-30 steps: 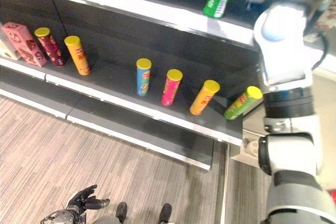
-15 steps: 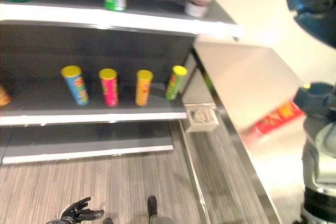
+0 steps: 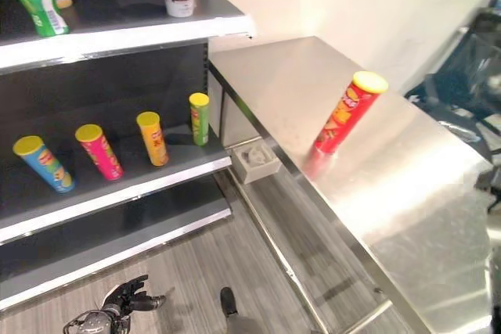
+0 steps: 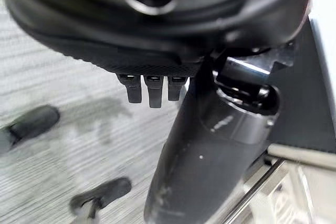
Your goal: Put the goods on the table back onto the shelves and tidy them up.
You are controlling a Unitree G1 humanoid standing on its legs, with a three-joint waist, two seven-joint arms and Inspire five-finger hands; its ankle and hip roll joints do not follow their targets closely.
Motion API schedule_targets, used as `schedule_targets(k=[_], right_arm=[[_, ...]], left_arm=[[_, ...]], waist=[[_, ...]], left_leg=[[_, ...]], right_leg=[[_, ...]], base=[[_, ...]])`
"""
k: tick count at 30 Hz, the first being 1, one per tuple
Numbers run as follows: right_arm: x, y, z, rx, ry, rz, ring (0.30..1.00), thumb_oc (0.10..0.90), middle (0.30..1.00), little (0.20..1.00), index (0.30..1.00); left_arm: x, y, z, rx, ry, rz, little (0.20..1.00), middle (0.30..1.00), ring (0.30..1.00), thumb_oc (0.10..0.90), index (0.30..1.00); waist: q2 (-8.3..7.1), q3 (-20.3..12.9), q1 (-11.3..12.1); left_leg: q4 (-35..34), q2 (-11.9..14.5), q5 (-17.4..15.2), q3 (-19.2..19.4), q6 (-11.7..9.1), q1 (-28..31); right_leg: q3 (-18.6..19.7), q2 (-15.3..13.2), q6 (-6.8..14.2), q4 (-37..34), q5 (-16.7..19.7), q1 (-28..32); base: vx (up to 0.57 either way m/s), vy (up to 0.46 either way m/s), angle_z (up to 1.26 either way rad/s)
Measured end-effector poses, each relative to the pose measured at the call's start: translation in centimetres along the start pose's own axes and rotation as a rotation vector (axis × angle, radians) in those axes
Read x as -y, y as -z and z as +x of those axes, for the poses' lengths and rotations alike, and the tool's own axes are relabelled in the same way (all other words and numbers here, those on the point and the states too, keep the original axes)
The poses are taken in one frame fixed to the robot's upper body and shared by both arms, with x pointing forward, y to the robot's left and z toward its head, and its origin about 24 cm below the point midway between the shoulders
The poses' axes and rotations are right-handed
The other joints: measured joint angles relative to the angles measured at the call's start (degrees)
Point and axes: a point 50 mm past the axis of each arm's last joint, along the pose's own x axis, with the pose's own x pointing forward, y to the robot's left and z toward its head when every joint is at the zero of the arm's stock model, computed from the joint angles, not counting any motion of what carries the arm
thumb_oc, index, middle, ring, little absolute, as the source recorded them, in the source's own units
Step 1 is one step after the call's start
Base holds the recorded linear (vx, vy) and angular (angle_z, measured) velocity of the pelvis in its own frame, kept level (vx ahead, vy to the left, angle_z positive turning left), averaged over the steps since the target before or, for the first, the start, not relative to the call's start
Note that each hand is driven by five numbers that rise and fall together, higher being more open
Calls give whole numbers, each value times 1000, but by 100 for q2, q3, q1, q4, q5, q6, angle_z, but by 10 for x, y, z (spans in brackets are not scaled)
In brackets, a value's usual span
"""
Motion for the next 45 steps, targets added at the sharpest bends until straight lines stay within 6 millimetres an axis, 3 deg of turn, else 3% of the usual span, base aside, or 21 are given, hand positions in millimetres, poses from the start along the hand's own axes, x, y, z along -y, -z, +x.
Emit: schedule_targets(k=[3, 9, 14, 20, 24, 31, 39, 45], right_arm=[[3, 13, -5, -79, -15, -22, 900, 800, 900, 900, 900], [0, 20, -6, -124, -66, -71, 900, 800, 900, 900, 900], [-6, 25, -8, -151, -104, -81, 900, 800, 900, 900, 900], [-13, 43, -7, -233, -134, -92, 900, 800, 900, 900, 900], [-18, 45, -4, -235, -148, -93, 900, 800, 900, 900, 900], [-26, 38, 10, -203, -134, -25, 900, 800, 900, 900, 900], [-19, 25, 24, -164, -106, -52, 900, 800, 900, 900, 900], [-5, 27, 34, -187, -38, -79, 900, 800, 900, 900, 900]], left_arm=[[-1, 9, -1, -32, 3, 17, 900, 900, 900, 800, 900], [0, 5, 0, -19, 11, 20, 900, 900, 900, 800, 900], [1, 6, -1, -22, 27, 22, 900, 900, 900, 800, 900], [6, 5, 0, -24, 47, 83, 900, 900, 900, 800, 900], [9, 9, -1, -35, 72, 87, 900, 900, 900, 800, 900], [10, 7, 0, -30, 76, 86, 900, 900, 900, 800, 900], [11, 8, -1, -29, 78, 83, 900, 900, 900, 800, 900], [16, 6, 0, -25, 98, 117, 900, 900, 900, 800, 900]], waist=[[15, 1, -73], [79, 4, -21], [173, 38, 100], [401, 24, 366], [520, 26, 485], [574, 37, 584], [660, 50, 627], [672, 58, 669]], left_leg=[[-7, 12, -21, 80, -24, 53], [-31, 68, -20, 81, -49, 68], [-31, 148, -18, -65, -50, 15], [-6, 203, 48, -410, -130, -99], [-4, 216, 60, -569, -127, -186], [-3, 228, 91, -773, -117, -247], [-1, 232, 104, -993, -99, -264], [-3, 225, 104, -1074, -85, -254]], right_leg=[[34, 39, 13, 1, 44, 5], [41, 91, 11, 0, 41, 30], [-115, 113, 10, 1, 42, 37], [-418, 100, -201, 1, 79, 70], [-556, 75, -281, 1, 62, 63], [-740, 37, -342, -1, 23, 96], [-964, -15, -344, -1, -21, 190], [-1042, -45, -354, -2, -47, 241]], base=[[25, -40, -18], [25, -41, 1], [30, -66, 16], [20, -59, 24], [30, -55, 23], [25, -40, 17], [17, -19, 13], [6, -5, 7]])
